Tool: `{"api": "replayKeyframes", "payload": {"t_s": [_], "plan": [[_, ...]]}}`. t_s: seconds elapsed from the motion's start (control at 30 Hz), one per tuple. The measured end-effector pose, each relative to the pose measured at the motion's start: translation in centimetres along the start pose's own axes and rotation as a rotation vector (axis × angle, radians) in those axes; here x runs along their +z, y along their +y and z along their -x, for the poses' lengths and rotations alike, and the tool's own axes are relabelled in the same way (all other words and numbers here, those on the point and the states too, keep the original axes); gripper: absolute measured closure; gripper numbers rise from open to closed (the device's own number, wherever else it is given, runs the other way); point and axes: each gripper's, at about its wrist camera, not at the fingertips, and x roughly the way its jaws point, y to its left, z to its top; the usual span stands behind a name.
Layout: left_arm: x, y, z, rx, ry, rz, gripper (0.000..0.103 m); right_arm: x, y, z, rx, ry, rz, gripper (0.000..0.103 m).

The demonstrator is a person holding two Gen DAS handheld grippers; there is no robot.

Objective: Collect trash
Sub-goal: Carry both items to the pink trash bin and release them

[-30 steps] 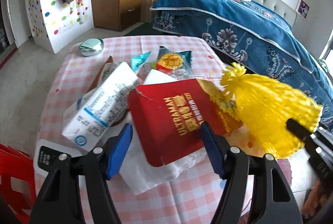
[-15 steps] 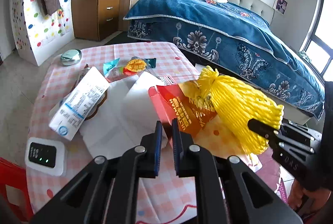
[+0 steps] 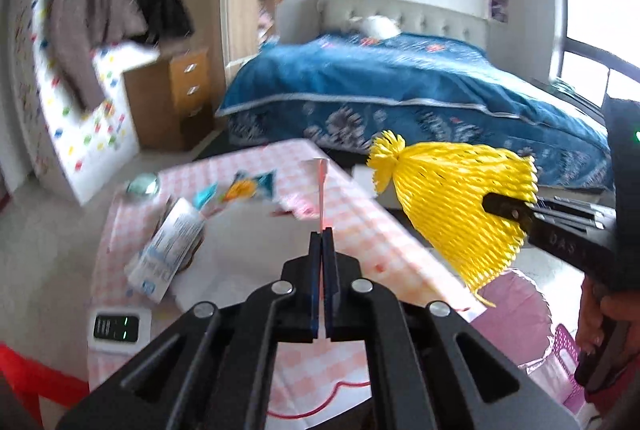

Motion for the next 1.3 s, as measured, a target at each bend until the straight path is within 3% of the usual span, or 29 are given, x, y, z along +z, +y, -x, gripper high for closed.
{"api": "replayKeyframes", "payload": {"t_s": [0.2,0.43,0.73,0.9,1.23,1.3], "plan": [[0.8,-4.8,0.6,-0.072,-0.039,-0.116,0.103,0.2,-4.0,4.2,-0.076,-0.077,-0.066,0.091],[0.0,-11.5,1.4,-0.250,-0.070,-0.193,0.103,-1.5,-8.5,7.6,-0.171,-0.083,-0.122,0.091],[-2.9,-17.5,-0.9,-0.469,0.020,-0.238,0.103,-6.3,-13.4,11.7,-0.321,-0.041,-0.205,0.090],[-3.9,-20.2,-2.3,-0.514,0.071,-0.267,0.103,-9.2,-16.5,11.6,-0.378,0.016,-0.290,0.090],[-4.5,-24.2,-5.3,-0.574,0.155,-0.320,0.103,-12.0,-20.0,8.8,-0.372,0.101,-0.387,0.089],[-4.7,-24.7,-6.0,-0.558,0.179,-0.332,0.100,-12.4,-20.5,8.2,-0.371,0.119,-0.405,0.086]]}}
